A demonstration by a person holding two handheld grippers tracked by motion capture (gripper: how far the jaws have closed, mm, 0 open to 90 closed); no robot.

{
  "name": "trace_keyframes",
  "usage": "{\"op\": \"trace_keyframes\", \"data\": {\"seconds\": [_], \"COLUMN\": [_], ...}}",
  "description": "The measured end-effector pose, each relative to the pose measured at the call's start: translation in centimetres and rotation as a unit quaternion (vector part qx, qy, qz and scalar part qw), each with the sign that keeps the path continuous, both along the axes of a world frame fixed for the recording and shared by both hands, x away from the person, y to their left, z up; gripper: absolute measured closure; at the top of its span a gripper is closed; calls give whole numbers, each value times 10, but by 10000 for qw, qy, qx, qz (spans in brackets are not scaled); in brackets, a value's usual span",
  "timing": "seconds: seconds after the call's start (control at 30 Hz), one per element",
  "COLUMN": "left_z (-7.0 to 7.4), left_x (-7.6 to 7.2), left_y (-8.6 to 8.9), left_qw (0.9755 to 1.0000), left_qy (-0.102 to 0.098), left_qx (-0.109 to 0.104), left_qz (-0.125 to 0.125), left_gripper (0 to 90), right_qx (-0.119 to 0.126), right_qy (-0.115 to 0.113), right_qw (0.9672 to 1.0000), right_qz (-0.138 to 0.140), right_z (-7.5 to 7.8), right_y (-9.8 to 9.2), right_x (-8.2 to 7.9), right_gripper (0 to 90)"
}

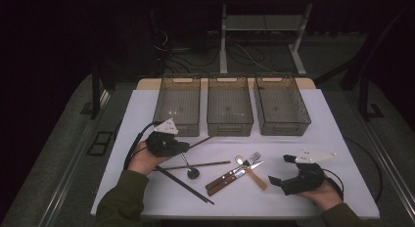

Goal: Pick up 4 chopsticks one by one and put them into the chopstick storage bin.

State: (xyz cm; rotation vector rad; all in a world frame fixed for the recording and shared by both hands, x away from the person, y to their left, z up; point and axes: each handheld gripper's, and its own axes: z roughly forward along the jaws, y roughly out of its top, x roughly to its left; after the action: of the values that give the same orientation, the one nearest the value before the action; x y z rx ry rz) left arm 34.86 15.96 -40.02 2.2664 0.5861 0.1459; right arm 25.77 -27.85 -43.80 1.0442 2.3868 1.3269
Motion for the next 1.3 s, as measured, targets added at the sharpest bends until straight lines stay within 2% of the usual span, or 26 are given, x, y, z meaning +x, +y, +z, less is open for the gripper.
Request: {"op": "trace_keyframes", "data": {"seconds": [0.17, 0.57, 0.9, 1.1, 1.3], "left_z": [7, 22, 33, 36, 42], "left_x": [-1, 0, 4, 13, 27], "left_y": [3, 8, 8, 7, 5], "left_qw": [9996, 9978, 9962, 9949, 9941], "left_qy": [76, 86, -6, -56, -100], "left_qx": [-273, -395, -449, -484, -355], "left_qz": [41, 516, 745, 885, 1019], "left_gripper": [848, 848, 848, 848, 848], "right_qx": [29, 47, 48, 36, 36], "right_qy": [-12, -20, 0, 4, -3], "right_qw": [10000, 10000, 9999, 9999, 9999], "right_qz": [-42, -73, -115, -128, -138], "right_z": [0, 0, 0, 0, 0], "right_y": [-2, -2, -2, -3, -3], "right_x": [1, 1, 1, 2, 2], "right_gripper": [23, 23, 23, 23, 23]}}
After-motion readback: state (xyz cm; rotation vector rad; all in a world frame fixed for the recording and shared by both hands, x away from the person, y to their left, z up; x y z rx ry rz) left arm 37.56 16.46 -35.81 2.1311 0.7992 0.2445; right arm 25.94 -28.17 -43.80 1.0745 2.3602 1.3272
